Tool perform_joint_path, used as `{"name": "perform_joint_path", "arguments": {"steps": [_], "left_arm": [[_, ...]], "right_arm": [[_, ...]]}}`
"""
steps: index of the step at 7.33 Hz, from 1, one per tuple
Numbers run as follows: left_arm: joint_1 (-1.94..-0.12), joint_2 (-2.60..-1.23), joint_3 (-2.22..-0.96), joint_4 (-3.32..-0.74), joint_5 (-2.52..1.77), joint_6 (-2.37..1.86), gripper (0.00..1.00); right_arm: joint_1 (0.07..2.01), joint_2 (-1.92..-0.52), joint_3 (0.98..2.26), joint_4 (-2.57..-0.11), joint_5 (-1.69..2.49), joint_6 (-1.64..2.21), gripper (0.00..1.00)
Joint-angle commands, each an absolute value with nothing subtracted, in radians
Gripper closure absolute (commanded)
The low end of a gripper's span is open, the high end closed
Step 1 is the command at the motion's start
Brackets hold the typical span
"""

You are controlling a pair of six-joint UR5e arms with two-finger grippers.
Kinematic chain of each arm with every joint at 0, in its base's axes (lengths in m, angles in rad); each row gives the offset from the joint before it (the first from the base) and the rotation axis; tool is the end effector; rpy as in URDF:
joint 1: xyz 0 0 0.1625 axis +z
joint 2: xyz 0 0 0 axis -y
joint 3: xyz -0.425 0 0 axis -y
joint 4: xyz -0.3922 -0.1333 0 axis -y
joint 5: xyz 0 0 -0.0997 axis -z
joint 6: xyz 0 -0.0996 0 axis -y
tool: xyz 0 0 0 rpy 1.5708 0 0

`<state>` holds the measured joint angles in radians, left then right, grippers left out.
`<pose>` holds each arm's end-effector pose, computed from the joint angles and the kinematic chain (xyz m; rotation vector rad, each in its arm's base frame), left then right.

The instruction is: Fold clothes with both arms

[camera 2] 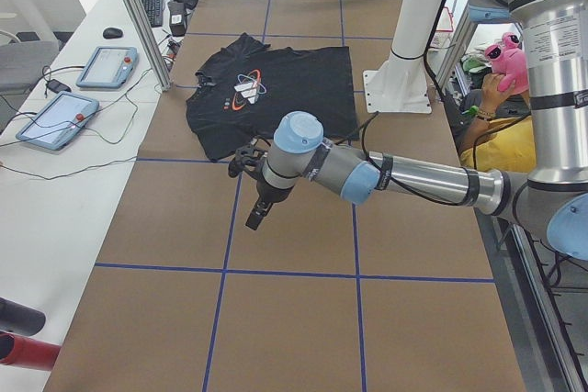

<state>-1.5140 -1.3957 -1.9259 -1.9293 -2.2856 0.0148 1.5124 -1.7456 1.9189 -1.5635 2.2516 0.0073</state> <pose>-0.0432 -0.4392 0.5242 0.5011 0.7088 0.2594 0.0457 -0.4278 0.5716 0.1512 -0.6845 -0.1105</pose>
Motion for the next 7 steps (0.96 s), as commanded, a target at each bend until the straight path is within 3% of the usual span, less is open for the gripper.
{"name": "perform_joint_path", "arguments": {"steps": [1, 4, 7], "left_arm": [[-1.514, -1.532, -1.881, -1.986, -2.283, 0.014, 0.00], [-1.484, -1.829, -1.665, -2.072, -2.286, -0.021, 0.00], [-1.285, -1.874, -1.588, -2.325, -2.276, -0.353, 0.00]], "right_arm": [[1.511, -1.636, 1.875, -1.566, 2.253, 0.023, 0.00], [1.508, -1.464, 1.765, -1.566, 2.290, 0.067, 0.00], [1.419, -1.332, 1.675, -1.517, 2.330, 0.163, 0.00]]}}
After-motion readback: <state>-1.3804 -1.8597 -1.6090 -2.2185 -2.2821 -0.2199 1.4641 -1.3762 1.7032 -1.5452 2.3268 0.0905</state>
